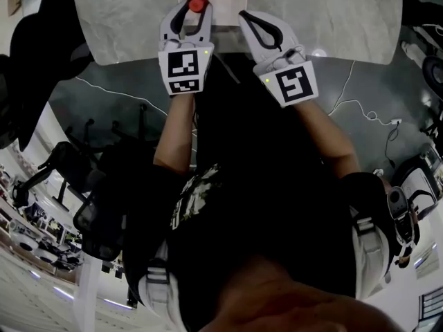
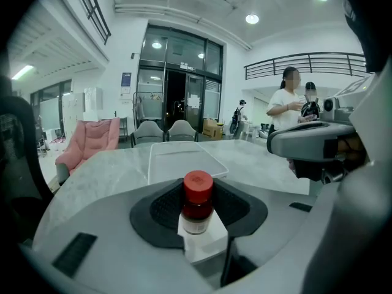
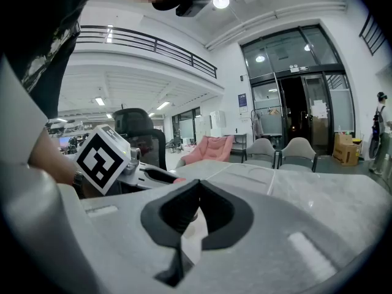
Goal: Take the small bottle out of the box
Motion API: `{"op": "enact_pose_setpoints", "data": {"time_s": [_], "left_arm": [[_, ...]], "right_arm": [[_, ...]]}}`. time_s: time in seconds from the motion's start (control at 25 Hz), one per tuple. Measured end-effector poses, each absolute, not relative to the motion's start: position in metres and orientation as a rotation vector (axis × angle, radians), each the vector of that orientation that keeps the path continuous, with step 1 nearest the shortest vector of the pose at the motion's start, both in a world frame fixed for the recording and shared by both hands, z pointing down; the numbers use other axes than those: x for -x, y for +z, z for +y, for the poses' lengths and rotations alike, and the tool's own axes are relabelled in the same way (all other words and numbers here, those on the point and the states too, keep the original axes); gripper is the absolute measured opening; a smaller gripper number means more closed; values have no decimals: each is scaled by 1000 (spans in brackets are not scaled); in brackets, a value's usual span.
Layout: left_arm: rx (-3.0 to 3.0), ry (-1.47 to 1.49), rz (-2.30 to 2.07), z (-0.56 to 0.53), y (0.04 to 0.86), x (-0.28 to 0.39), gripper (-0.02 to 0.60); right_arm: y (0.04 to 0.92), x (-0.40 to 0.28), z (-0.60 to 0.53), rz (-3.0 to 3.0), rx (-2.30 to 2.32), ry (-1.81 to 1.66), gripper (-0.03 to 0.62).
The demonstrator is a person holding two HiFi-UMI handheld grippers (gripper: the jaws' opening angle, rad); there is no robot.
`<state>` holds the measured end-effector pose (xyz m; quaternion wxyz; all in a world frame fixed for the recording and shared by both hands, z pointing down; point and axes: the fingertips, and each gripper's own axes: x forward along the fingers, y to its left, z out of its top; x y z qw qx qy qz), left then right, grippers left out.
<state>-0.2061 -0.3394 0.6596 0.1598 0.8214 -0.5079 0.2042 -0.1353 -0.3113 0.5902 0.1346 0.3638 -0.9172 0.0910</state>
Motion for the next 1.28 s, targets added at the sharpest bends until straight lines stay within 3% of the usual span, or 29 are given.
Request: {"op": "enact_pose_setpoints", "data": {"time_s": [0.36, 1.28], "left_arm": [[-2439, 541, -1428, -324, 606, 177, 150], [-2732, 392, -1237, -298, 450, 206, 152]], "right_arm": [[561, 111, -307, -2701, -1134, 264, -5], [428, 120, -309, -2749, -1462, 185, -6]]}}
